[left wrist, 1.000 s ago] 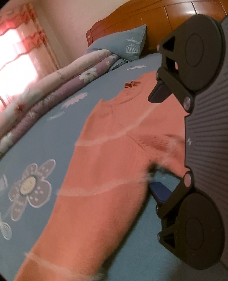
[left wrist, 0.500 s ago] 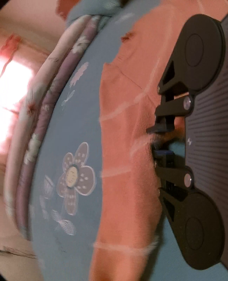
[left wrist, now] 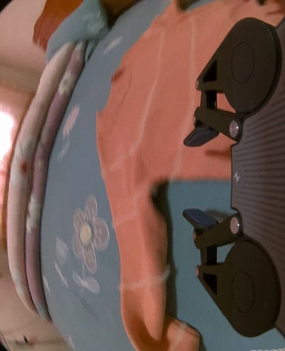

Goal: Fold clothes

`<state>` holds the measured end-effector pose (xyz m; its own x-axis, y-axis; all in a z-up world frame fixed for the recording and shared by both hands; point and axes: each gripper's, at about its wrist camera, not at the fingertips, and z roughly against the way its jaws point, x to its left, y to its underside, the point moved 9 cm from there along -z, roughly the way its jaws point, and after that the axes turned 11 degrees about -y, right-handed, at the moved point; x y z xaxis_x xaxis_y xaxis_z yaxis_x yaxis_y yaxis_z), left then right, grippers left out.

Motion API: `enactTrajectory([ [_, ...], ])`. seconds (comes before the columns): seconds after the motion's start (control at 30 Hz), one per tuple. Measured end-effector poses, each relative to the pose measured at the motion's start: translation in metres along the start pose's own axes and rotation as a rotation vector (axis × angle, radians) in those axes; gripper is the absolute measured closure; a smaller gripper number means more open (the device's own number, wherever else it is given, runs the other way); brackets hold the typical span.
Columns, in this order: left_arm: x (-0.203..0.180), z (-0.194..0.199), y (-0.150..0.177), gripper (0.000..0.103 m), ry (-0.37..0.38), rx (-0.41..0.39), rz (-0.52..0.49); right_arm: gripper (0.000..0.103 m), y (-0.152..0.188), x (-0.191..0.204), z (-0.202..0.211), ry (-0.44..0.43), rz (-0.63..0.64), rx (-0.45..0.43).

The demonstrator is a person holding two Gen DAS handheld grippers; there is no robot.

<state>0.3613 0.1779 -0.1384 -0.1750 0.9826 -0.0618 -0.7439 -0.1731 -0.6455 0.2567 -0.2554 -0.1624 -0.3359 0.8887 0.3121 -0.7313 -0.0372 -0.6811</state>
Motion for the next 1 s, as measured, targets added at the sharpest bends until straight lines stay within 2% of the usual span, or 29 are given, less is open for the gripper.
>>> enactTrajectory([
  [0.1, -0.039, 0.013, -0.002, 0.028, 0.172, -0.010, -0.007, 0.000, -0.030, 0.001, -0.006, -0.116, -0.058, -0.053],
  [0.17, -0.068, 0.009, 0.000, 0.028, 0.291, 0.018, 0.004, 0.000, -0.049, 0.003, -0.019, -0.227, -0.120, -0.081],
  [0.2, -0.083, 0.004, 0.003, 0.028, 0.329, 0.040, 0.012, 0.000, -0.058, 0.003, -0.029, -0.288, -0.171, -0.092],
  [0.23, -0.093, -0.002, 0.006, 0.028, 0.336, 0.062, 0.015, 0.000, -0.065, 0.003, -0.041, -0.336, -0.223, -0.104],
  [0.27, -0.101, -0.010, 0.010, 0.028, 0.308, 0.078, 0.008, 0.001, -0.071, 0.002, -0.052, -0.344, -0.254, -0.113],
  [0.3, -0.106, -0.015, 0.012, 0.028, 0.245, 0.072, -0.028, 0.002, -0.077, 0.000, -0.063, -0.302, -0.256, -0.124],
  [0.37, -0.115, -0.018, 0.014, 0.028, 0.093, 0.004, -0.193, 0.002, -0.089, 0.000, -0.078, -0.184, -0.172, -0.123],
  [0.4, -0.121, -0.019, 0.013, 0.028, 0.041, -0.035, -0.276, 0.002, -0.095, 0.002, -0.085, -0.140, -0.120, -0.117],
  [0.47, -0.127, -0.023, 0.011, 0.028, -0.005, -0.081, -0.368, 0.001, -0.106, 0.010, -0.099, -0.096, -0.014, -0.106],
  [0.57, -0.127, -0.043, 0.014, 0.027, -0.009, -0.080, -0.400, 0.000, -0.107, 0.012, -0.128, -0.001, 0.117, -0.043],
  [0.67, -0.112, -0.060, 0.024, 0.023, 0.007, -0.065, -0.356, 0.000, -0.086, 0.007, -0.147, 0.080, 0.196, 0.038],
  [0.73, -0.106, -0.052, 0.029, 0.022, 0.014, -0.084, -0.352, 0.000, -0.076, 0.008, -0.137, 0.085, 0.220, 0.019],
  [0.83, -0.093, -0.038, 0.042, 0.019, -0.008, -0.079, -0.356, 0.000, -0.058, -0.001, -0.113, 0.076, 0.177, 0.043],
  [1.0, -0.069, -0.008, 0.076, 0.012, -0.046, -0.047, -0.328, 0.000, -0.025, -0.006, -0.070, 0.114, 0.124, 0.105],
])
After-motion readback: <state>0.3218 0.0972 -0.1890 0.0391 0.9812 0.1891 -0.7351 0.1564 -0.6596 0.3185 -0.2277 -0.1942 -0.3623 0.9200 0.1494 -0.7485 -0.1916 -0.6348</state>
